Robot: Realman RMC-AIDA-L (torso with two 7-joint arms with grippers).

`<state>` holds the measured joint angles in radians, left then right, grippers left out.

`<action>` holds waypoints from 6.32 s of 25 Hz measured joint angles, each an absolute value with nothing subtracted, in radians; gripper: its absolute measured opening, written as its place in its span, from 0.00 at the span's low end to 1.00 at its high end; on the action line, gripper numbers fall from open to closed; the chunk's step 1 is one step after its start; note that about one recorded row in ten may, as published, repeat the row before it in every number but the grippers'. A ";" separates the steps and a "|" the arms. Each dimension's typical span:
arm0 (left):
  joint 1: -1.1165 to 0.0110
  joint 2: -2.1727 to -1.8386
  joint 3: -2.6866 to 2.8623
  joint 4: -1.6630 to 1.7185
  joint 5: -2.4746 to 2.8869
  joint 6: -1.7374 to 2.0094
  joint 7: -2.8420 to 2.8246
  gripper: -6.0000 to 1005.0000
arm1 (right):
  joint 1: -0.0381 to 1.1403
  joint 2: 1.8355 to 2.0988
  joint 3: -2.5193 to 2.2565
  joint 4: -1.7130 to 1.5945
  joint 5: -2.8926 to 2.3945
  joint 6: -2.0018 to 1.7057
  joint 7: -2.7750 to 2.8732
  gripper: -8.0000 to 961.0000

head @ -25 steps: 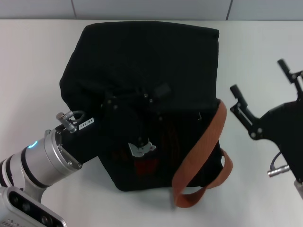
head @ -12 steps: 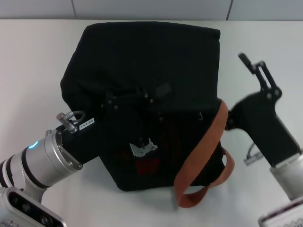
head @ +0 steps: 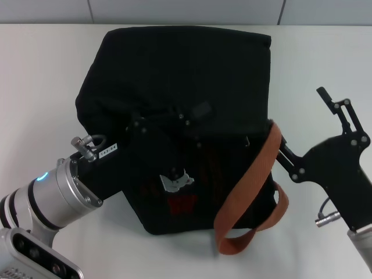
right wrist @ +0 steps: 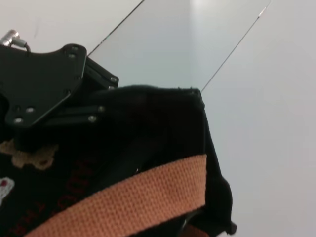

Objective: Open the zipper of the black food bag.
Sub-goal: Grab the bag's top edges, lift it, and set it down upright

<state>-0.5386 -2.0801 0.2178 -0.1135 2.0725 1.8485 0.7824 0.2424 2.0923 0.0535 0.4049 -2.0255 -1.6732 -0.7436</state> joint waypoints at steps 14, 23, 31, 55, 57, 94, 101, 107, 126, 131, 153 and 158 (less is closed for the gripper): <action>-0.538 -2.080 0.218 -0.118 2.078 1.853 0.782 0.08 | 0.278 2.092 -0.008 0.438 -2.027 -1.658 -0.740 0.86; -0.541 -2.080 0.218 -0.120 2.078 1.856 0.782 0.08 | 0.327 2.092 -0.002 0.431 -2.019 -1.599 -0.629 0.86; -0.542 -2.080 0.218 -0.120 2.079 1.861 0.782 0.08 | 0.341 2.092 0.048 0.452 -2.018 -1.574 -0.610 0.86; -0.557 -2.080 0.223 -0.130 2.078 1.859 0.782 0.08 | 0.338 2.093 0.010 0.437 -2.043 -1.580 -0.580 0.86; -0.557 -2.080 0.224 -0.130 2.078 1.861 0.782 0.08 | 0.346 2.092 0.017 0.437 -2.043 -1.570 -0.580 0.86; -0.574 -2.080 0.226 -0.144 2.080 1.858 0.779 0.08 | 0.352 2.092 0.092 0.443 -2.107 -1.550 -0.592 0.86; -0.573 -2.080 0.226 -0.144 2.082 1.857 0.780 0.08 | 0.330 2.092 0.094 0.444 -2.107 -1.556 -0.646 0.85; -0.570 -2.080 0.225 -0.144 2.080 1.858 0.780 0.08 | 0.339 2.093 0.096 0.448 -2.106 -1.556 -0.688 0.85; -0.566 -2.080 0.225 -0.154 2.081 1.862 0.782 0.08 | 0.370 2.094 0.096 0.449 -2.114 -1.519 -0.755 0.30; -0.566 -2.080 0.225 -0.153 2.081 1.862 0.782 0.08 | 0.389 2.094 0.103 0.454 -2.113 -1.487 -0.755 0.23; -0.561 -2.080 0.166 -0.155 2.073 1.858 0.732 0.08 | 0.199 2.094 0.111 0.359 -2.052 -1.317 -0.747 0.01; -0.551 -2.080 0.143 -0.163 2.072 1.858 0.699 0.08 | 0.179 2.094 0.111 0.366 -2.052 -1.444 -0.703 0.04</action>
<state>-0.5512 -2.0800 0.1426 -0.1633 2.0721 1.8585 0.6994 0.1792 2.0938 0.1112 0.3660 -2.0522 -1.4444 -0.7034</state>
